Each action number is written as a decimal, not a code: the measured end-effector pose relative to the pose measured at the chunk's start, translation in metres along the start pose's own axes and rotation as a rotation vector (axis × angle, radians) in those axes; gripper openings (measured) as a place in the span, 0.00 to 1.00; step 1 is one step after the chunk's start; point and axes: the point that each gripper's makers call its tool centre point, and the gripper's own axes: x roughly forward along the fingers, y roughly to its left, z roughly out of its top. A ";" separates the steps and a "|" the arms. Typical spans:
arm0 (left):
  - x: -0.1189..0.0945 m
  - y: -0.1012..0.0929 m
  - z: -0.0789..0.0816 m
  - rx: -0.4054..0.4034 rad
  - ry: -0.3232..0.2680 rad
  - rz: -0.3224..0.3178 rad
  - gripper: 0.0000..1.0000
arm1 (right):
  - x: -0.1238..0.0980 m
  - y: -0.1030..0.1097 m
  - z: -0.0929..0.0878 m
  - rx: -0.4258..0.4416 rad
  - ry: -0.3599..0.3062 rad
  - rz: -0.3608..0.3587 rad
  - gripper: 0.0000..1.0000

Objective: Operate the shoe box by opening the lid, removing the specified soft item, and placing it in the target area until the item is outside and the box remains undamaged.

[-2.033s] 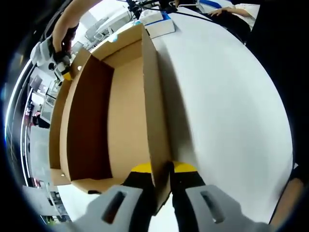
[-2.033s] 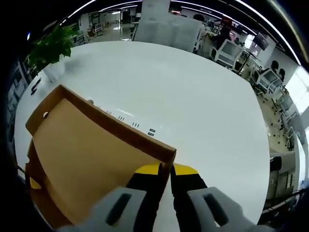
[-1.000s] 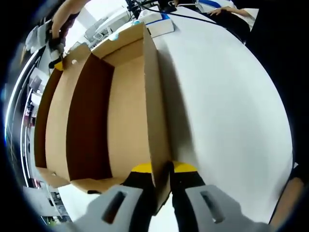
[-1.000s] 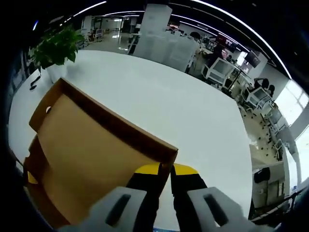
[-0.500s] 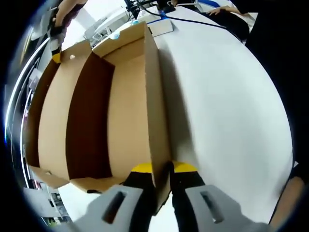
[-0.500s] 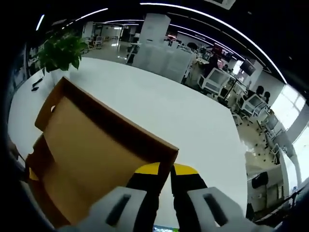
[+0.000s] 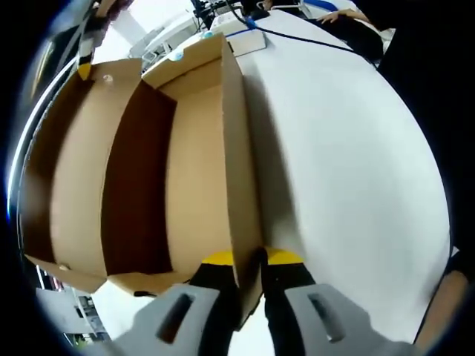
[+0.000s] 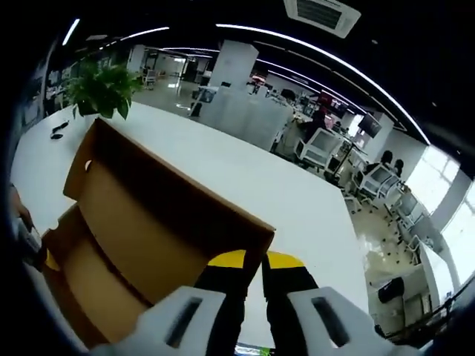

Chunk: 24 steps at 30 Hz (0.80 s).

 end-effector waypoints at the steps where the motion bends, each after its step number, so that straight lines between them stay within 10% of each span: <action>1: 0.000 0.000 0.000 0.001 0.000 0.000 0.09 | -0.002 0.000 0.001 0.006 -0.009 0.002 0.06; 24: 0.000 -0.001 0.000 0.003 -0.003 -0.001 0.09 | -0.055 0.012 -0.006 0.060 -0.146 -0.042 0.04</action>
